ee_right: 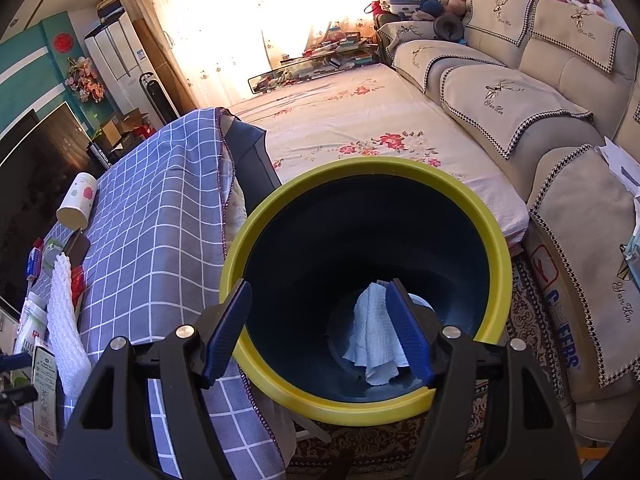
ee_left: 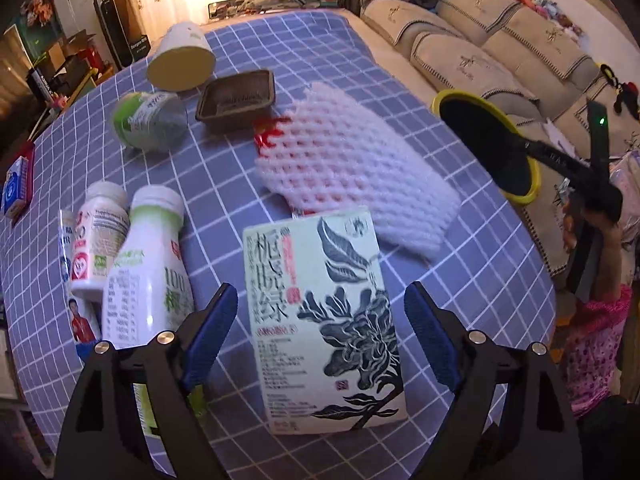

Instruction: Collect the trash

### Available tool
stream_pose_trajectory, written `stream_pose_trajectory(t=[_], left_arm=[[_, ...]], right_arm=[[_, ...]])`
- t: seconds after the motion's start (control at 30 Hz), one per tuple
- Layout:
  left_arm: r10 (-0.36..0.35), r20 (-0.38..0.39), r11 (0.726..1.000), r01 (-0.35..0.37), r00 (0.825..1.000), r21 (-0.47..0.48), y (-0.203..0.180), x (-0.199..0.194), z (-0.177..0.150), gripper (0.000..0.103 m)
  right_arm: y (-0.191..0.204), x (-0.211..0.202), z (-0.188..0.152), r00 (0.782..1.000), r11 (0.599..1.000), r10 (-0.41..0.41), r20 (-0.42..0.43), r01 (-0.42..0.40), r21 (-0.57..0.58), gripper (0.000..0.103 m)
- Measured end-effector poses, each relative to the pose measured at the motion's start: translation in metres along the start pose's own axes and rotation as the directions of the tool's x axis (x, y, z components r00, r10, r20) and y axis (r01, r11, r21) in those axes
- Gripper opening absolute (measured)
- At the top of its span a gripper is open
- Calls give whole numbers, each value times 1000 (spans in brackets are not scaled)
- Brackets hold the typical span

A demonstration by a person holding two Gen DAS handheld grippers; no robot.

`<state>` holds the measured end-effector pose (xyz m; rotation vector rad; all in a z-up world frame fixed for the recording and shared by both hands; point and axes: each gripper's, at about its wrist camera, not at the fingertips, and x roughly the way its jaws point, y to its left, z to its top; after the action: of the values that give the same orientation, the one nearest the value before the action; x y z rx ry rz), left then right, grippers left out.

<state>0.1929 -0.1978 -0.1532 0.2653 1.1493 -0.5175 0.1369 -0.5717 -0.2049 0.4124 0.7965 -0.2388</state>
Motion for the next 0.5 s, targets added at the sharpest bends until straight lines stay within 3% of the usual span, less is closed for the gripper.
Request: stream_pose_trajectory(t=[0.2,0.27,0.5], left_arm=[[20,-55,1000,-20,998,-13,-2,19,-7,82],[25,-41,1000,-26,999,-7,-3,18,-9,76],[60,39,996,-62,997,58,-16,-4,-10,75]], right_arm=[[-1,1,-2,1000,1000,15,-2,-15,3,66],[-3,1,-3,1000,1000,18,1,-18,8,66],[-14,-5,-5,1000,999,26,17,-26,29,66]])
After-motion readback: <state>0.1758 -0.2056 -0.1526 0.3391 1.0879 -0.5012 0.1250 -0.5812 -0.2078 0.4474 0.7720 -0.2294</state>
